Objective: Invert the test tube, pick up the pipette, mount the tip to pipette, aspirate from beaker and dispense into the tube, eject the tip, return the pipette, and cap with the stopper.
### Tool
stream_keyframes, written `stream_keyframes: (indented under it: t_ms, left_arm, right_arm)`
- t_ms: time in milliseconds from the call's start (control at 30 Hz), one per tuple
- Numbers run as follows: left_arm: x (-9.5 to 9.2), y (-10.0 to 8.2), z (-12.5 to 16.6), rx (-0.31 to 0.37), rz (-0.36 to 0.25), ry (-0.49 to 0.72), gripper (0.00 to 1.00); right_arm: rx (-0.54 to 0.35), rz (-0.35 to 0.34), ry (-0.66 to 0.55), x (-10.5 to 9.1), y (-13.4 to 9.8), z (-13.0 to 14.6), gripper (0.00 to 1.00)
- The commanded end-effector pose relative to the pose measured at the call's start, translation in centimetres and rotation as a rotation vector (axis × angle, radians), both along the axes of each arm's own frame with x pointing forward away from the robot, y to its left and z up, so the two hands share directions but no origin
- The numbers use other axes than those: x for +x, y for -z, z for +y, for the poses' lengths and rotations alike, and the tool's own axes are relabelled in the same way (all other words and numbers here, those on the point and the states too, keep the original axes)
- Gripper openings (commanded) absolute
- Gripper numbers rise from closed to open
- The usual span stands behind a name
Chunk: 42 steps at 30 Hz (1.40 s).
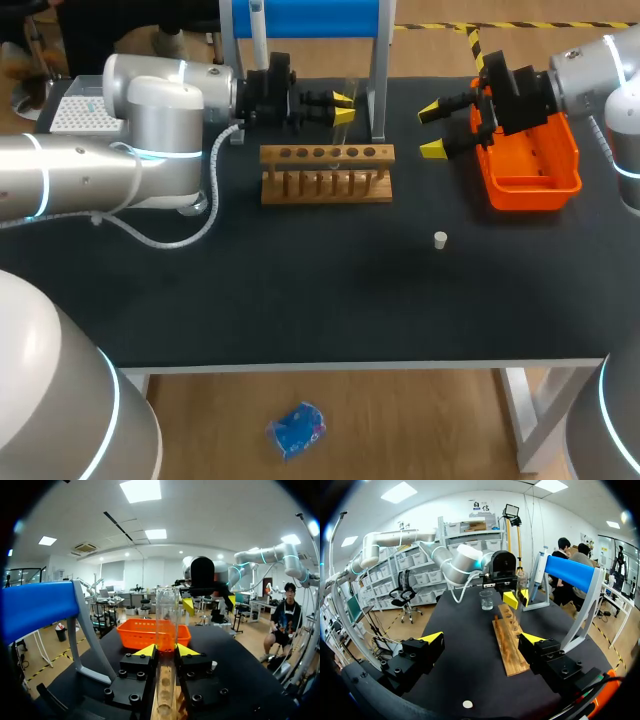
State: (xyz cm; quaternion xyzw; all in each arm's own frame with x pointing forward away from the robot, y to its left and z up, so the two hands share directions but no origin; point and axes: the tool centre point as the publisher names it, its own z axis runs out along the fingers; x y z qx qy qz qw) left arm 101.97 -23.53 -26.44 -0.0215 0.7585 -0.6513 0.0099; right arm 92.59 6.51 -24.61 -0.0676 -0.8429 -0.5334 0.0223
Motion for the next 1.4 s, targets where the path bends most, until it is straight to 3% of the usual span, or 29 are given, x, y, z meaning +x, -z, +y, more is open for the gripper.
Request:
stream_keyframes:
  t_ms: [33,333,1400]
  left_arm:
    - [0.0,0.1,-0.1,-0.001,-0.001,0.001,0.00]
    - [-0.6,1.4,-0.8,0.006,-0.071,-0.034,0.00]
    - [-0.6,2.8,0.3,0.033,-0.079,-0.070,0.00]
  right_arm:
    - [-0.002,0.000,0.000,0.0,0.0,0.0,1.00]
    - [-0.002,0.000,0.000,0.0,0.0,0.0,1.00]
    - [-0.002,0.000,0.000,0.0,0.0,0.0,1.00]
